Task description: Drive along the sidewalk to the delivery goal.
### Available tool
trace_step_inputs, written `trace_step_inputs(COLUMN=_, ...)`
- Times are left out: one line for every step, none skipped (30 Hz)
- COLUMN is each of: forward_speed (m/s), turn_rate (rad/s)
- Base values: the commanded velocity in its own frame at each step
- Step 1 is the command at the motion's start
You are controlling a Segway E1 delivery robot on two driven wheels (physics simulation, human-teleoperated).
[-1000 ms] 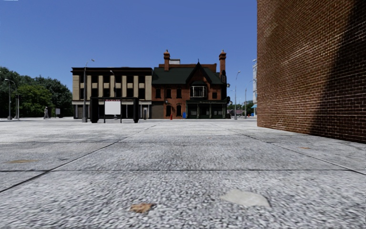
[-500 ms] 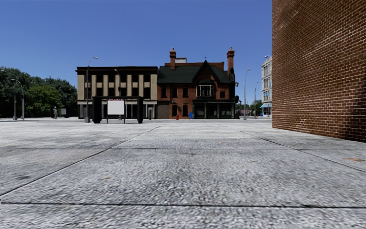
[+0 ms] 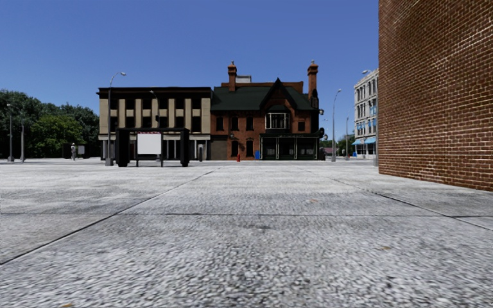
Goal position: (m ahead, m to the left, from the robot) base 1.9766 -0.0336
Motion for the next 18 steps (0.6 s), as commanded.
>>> trace_step_inputs(forward_speed=2.00, turn_rate=0.00)
trace_step_inputs(forward_speed=2.00, turn_rate=0.00)
trace_step_inputs(forward_speed=2.00, turn_rate=0.00)
trace_step_inputs(forward_speed=2.00, turn_rate=0.00)
trace_step_inputs(forward_speed=2.00, turn_rate=0.00)
trace_step_inputs(forward_speed=2.00, turn_rate=0.00)
trace_step_inputs(forward_speed=2.00, turn_rate=0.00)
trace_step_inputs(forward_speed=2.00, turn_rate=0.00)
trace_step_inputs(forward_speed=2.00, turn_rate=0.00)
trace_step_inputs(forward_speed=2.00, turn_rate=0.00)
trace_step_inputs(forward_speed=2.00, turn_rate=0.00)
trace_step_inputs(forward_speed=2.00, turn_rate=0.00)
trace_step_inputs(forward_speed=2.00, turn_rate=0.00)
trace_step_inputs(forward_speed=2.00, turn_rate=0.00)
trace_step_inputs(forward_speed=2.00, turn_rate=0.00)
trace_step_inputs(forward_speed=2.00, turn_rate=0.00)
trace_step_inputs(forward_speed=2.00, turn_rate=0.00)
trace_step_inputs(forward_speed=2.00, turn_rate=0.00)
